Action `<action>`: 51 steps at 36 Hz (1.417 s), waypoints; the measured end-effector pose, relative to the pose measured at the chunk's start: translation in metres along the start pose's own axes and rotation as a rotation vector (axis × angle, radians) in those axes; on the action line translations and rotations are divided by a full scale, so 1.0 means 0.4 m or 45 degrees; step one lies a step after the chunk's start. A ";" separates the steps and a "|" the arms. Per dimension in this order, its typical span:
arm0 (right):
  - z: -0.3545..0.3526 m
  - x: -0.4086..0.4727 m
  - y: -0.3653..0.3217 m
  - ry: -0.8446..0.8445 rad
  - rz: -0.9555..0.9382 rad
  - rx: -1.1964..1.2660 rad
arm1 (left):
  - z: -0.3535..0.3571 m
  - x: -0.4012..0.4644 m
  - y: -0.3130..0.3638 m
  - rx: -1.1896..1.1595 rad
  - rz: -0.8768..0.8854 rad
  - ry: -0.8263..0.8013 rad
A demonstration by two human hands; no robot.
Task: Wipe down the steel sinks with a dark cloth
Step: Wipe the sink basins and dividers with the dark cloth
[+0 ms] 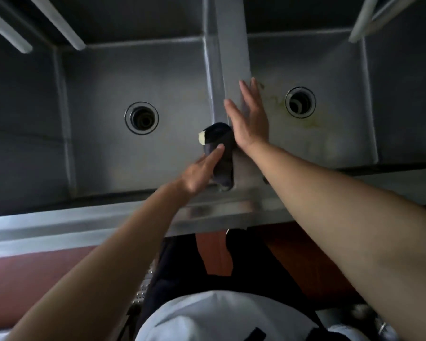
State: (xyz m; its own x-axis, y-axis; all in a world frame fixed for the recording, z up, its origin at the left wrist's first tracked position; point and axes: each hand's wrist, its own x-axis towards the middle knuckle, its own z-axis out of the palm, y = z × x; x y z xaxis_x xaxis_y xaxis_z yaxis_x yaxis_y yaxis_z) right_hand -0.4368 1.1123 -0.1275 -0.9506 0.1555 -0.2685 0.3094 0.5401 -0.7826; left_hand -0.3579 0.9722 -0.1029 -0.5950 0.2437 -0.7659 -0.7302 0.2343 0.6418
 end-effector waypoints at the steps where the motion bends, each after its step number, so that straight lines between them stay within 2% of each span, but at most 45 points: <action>1: -0.018 -0.001 0.003 -0.084 0.022 0.093 | 0.008 -0.014 -0.011 0.008 -0.003 0.015; 4: -0.091 -0.049 0.018 -0.246 0.077 0.193 | 0.047 -0.060 -0.037 0.195 0.060 0.055; 9: -0.246 -0.215 0.104 -0.190 0.009 0.186 | 0.138 -0.135 -0.019 0.639 0.264 0.140; 10: -0.276 -0.250 0.129 -0.202 -0.011 0.146 | 0.153 -0.143 -0.011 0.819 0.281 0.150; 13: -0.353 -0.346 0.215 -0.310 -0.087 -0.246 | 0.192 -0.175 0.013 1.600 0.343 0.104; 14: -0.376 -0.371 0.242 -0.364 -0.057 -0.275 | 0.206 -0.189 0.025 1.643 0.300 0.063; 15: -0.397 -0.391 0.264 -0.405 -0.001 -0.222 | 0.221 -0.205 0.038 1.598 0.235 0.019; 17: -0.438 -0.417 0.283 -0.423 0.128 0.016 | 0.245 -0.231 0.063 1.196 0.122 -0.001; 20: -0.494 -0.430 0.254 -0.392 0.245 0.372 | 0.267 -0.255 0.102 0.606 0.127 0.154; 22: -0.529 -0.434 0.208 -0.414 0.217 0.503 | 0.284 -0.272 0.129 0.236 0.151 0.185; 25: -0.572 -0.440 0.137 -0.509 0.162 0.605 | 0.316 -0.283 0.170 -0.189 0.180 0.037; 27: -0.591 -0.435 0.104 -0.588 0.158 0.745 | 0.334 -0.286 0.195 -0.241 0.233 -0.108; 30: -0.609 -0.428 0.079 -0.644 0.183 0.894 | 0.352 -0.285 0.229 -0.151 0.306 -0.261; 33: -0.607 -0.420 0.090 -0.517 0.273 0.964 | 0.354 -0.286 0.261 0.118 0.281 -0.146; 35: -0.598 -0.416 0.100 -0.421 0.311 1.038 | 0.344 -0.280 0.271 0.322 0.260 -0.135; 37: -0.582 -0.417 0.100 -0.341 0.330 1.087 | 0.329 -0.270 0.275 0.378 0.243 -0.157; 41: -0.537 -0.422 0.083 -0.198 0.387 1.118 | 0.303 -0.248 0.266 0.197 0.220 -0.173; 44: -0.525 -0.414 0.062 -0.033 0.405 1.108 | 0.277 -0.232 0.259 -0.024 0.229 -0.307; 46: -0.533 -0.409 0.037 0.156 0.327 0.956 | 0.262 -0.225 0.266 -0.143 0.273 -0.305; 48: -0.549 -0.406 0.005 0.310 0.195 0.715 | 0.255 -0.220 0.276 -0.242 0.309 -0.193; 49: -0.556 -0.403 -0.012 0.311 0.164 0.621 | 0.252 -0.214 0.281 -0.281 0.324 -0.137; 51: -0.562 -0.398 -0.046 0.137 0.238 0.531 | 0.248 -0.199 0.286 -0.329 0.343 -0.062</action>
State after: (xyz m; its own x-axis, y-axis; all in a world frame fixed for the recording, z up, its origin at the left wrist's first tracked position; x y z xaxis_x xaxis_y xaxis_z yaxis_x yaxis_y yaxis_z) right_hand -0.2962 1.2637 0.0561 -0.8680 0.3154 -0.3835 0.4373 0.1197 -0.8913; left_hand -0.3607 1.0728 0.0354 -0.7649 0.3102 -0.5645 -0.6144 -0.0882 0.7840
